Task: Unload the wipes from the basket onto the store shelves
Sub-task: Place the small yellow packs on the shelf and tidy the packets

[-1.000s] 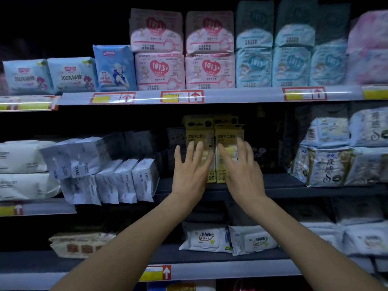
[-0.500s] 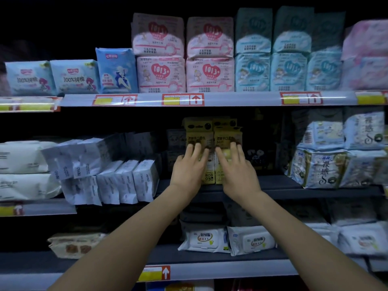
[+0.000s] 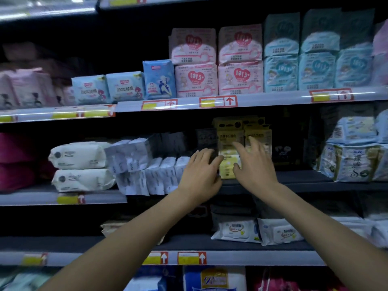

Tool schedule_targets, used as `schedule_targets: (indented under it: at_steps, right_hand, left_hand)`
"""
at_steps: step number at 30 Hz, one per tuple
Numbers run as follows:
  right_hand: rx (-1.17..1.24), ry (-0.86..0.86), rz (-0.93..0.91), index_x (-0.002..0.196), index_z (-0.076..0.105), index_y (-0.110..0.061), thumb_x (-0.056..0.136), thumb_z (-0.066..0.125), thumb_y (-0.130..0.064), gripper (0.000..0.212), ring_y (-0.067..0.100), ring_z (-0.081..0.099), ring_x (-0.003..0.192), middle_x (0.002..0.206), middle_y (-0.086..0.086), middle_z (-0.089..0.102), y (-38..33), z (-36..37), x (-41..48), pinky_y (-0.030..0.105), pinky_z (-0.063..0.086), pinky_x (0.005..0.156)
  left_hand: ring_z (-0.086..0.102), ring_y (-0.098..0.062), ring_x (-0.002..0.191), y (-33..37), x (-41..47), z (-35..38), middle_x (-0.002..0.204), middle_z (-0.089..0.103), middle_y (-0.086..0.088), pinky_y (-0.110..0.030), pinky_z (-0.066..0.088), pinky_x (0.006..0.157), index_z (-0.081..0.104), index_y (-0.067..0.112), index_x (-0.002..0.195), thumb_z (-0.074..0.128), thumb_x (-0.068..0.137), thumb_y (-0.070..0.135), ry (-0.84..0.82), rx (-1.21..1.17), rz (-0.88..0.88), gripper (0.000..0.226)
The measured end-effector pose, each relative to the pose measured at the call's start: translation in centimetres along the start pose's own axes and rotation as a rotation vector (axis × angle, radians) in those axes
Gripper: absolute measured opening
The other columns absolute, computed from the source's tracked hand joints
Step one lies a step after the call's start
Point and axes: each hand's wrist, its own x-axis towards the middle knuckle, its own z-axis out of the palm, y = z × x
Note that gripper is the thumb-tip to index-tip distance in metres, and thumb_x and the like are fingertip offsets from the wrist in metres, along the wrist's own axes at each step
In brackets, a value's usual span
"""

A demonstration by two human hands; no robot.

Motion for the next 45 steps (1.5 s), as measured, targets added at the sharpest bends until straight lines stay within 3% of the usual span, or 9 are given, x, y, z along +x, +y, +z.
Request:
schedule_targets:
  at_steps: [3,7,12,15,21,32,36,41,45]
  right_hand:
    - [0.072,0.064,-0.015,0.152,0.042,-0.024,0.098,0.061,-0.027,0.058,0.038,0.030,0.148,0.159,0.020,0.032,-3.3,0.6,-0.5,0.051,0.035,0.115]
    - [0.101,0.091,-0.097,0.152,0.044,-0.025,0.101,0.052,-0.046,0.056,0.037,0.036,0.146,0.156,0.019,0.039,-8.3,2.7,-1.6,0.051,0.036,0.115]
    - [0.134,0.048,-0.146,0.158,0.036,-0.029,0.092,0.037,-0.070,0.078,0.039,0.033,0.149,0.160,0.019,0.035,-14.2,6.4,-2.4,0.052,0.038,0.114]
    - [0.097,0.042,-0.171,0.161,0.027,-0.031,0.095,0.047,-0.066,0.077,0.040,0.024,0.153,0.165,0.020,0.026,-16.4,8.7,-2.5,0.054,0.037,0.115]
    - [-0.009,0.072,-0.164,0.162,0.019,-0.032,0.100,0.039,-0.061,0.071,0.040,0.011,0.156,0.165,0.018,0.023,-17.1,12.0,-2.0,0.061,0.029,0.117]
    - [-0.089,0.132,-0.163,0.157,0.034,-0.027,0.099,0.044,-0.059,0.067,0.044,0.014,0.155,0.158,0.019,0.033,-17.3,13.7,-0.9,0.070,0.016,0.117]
    - [-0.010,0.246,-0.042,0.161,0.029,-0.026,0.101,0.048,-0.048,0.067,0.045,0.000,0.156,0.168,0.016,0.018,-20.6,11.8,-3.0,0.069,0.008,0.121]
    - [0.186,0.510,-0.395,0.155,0.043,-0.013,0.093,0.057,-0.010,0.063,0.046,0.022,0.153,0.161,0.021,0.029,-27.8,10.6,-4.5,0.060,0.026,0.120]
    - [0.255,0.277,-0.562,0.152,0.046,-0.016,0.084,0.065,-0.005,0.072,0.036,0.039,0.146,0.154,0.017,0.045,-34.2,12.5,-3.9,0.046,0.037,0.117]
  left_hand:
    - [0.050,-0.036,0.131,-3.3,-3.8,-1.2,0.143,0.054,-0.017,-0.048,0.037,0.117,0.056,0.014,0.143,0.064,0.087,0.020,0.199,0.013,0.072,0.057]
    - [0.046,-0.038,0.142,-9.8,-8.6,-2.2,0.145,0.052,-0.020,-0.063,0.028,0.121,0.052,0.012,0.148,0.062,0.090,0.026,0.395,0.219,0.006,0.060]
    - [0.020,-0.048,0.156,-15.9,-12.0,-2.0,0.168,0.026,-0.020,-0.072,0.017,0.121,0.026,0.018,0.165,0.040,0.099,0.059,0.275,0.357,-0.285,0.079]
    - [0.006,-0.048,0.159,-17.5,-12.2,-0.8,0.174,0.009,-0.016,-0.073,0.013,0.121,0.015,0.025,0.167,0.031,0.099,0.070,0.232,0.370,-0.298,0.083]
    - [-0.006,-0.053,0.157,-18.6,-10.9,2.2,0.173,-0.003,-0.023,-0.065,0.010,0.125,0.011,0.026,0.167,0.033,0.101,0.069,0.270,0.319,-0.278,0.082]
    - [-0.002,-0.050,0.158,-19.6,-10.5,2.9,0.173,0.005,-0.020,-0.072,0.015,0.119,0.018,0.029,0.166,0.034,0.102,0.069,0.272,0.296,-0.265,0.077]
    - [0.012,-0.042,0.160,-19.6,-12.2,0.4,0.173,0.017,-0.016,-0.062,0.023,0.121,0.028,0.025,0.165,0.031,0.107,0.057,0.308,0.199,-0.191,0.066]
    - [0.052,-0.033,0.141,-24.5,-17.2,-3.3,0.150,0.053,-0.013,-0.062,0.033,0.114,0.052,0.015,0.152,0.050,0.100,0.031,0.505,0.272,-0.262,0.054]
    - [0.044,-0.038,0.145,-30.8,-20.6,-4.3,0.159,0.042,-0.018,-0.063,0.030,0.114,0.048,0.019,0.154,0.052,0.097,0.038,0.403,0.362,-0.504,0.061]
